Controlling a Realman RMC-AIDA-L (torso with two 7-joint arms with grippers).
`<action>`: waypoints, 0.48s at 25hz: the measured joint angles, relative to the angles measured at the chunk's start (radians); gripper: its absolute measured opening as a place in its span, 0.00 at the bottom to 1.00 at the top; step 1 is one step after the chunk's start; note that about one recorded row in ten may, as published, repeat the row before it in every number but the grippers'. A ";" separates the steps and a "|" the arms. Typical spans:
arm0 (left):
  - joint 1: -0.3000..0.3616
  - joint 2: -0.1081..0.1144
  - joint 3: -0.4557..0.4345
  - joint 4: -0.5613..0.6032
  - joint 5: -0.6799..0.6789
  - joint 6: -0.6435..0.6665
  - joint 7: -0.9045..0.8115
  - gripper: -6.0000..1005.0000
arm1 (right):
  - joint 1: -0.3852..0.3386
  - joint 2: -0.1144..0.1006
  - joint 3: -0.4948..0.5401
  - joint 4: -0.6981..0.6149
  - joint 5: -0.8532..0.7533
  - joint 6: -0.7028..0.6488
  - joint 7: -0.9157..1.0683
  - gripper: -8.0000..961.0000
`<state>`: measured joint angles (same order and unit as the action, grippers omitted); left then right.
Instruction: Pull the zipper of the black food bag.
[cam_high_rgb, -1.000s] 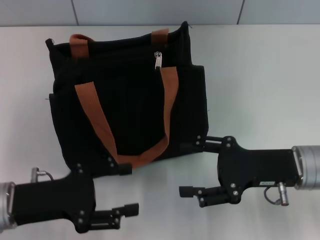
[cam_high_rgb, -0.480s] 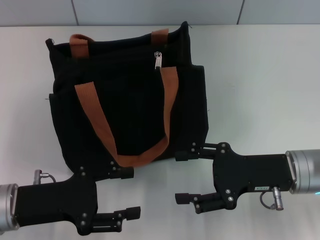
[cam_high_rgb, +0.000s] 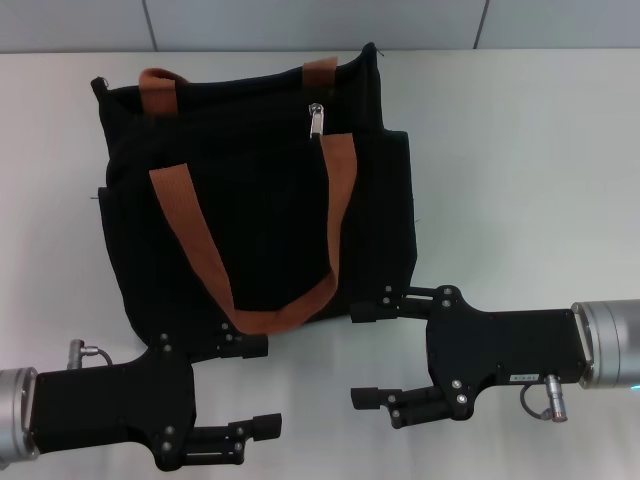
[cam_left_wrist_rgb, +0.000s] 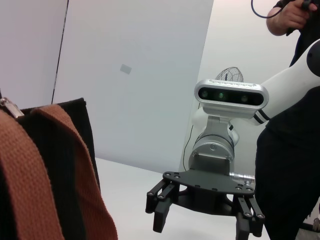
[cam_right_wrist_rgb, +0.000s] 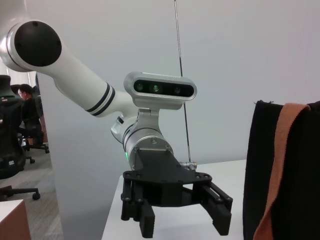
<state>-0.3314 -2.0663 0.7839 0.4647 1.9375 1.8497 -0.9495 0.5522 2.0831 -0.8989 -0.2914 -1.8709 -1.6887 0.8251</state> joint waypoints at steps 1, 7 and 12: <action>0.000 0.000 0.000 0.000 0.000 0.000 0.000 0.78 | 0.000 0.000 0.000 0.000 0.000 0.000 0.000 0.85; 0.000 0.000 0.000 0.000 0.000 0.000 0.000 0.78 | 0.000 0.001 0.000 0.000 0.000 0.000 0.000 0.85; 0.000 0.000 0.000 0.000 0.000 0.000 0.000 0.78 | 0.000 0.001 0.000 0.000 0.004 0.000 -0.001 0.85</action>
<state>-0.3313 -2.0663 0.7838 0.4648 1.9374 1.8499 -0.9495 0.5525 2.0844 -0.8989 -0.2914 -1.8669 -1.6888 0.8241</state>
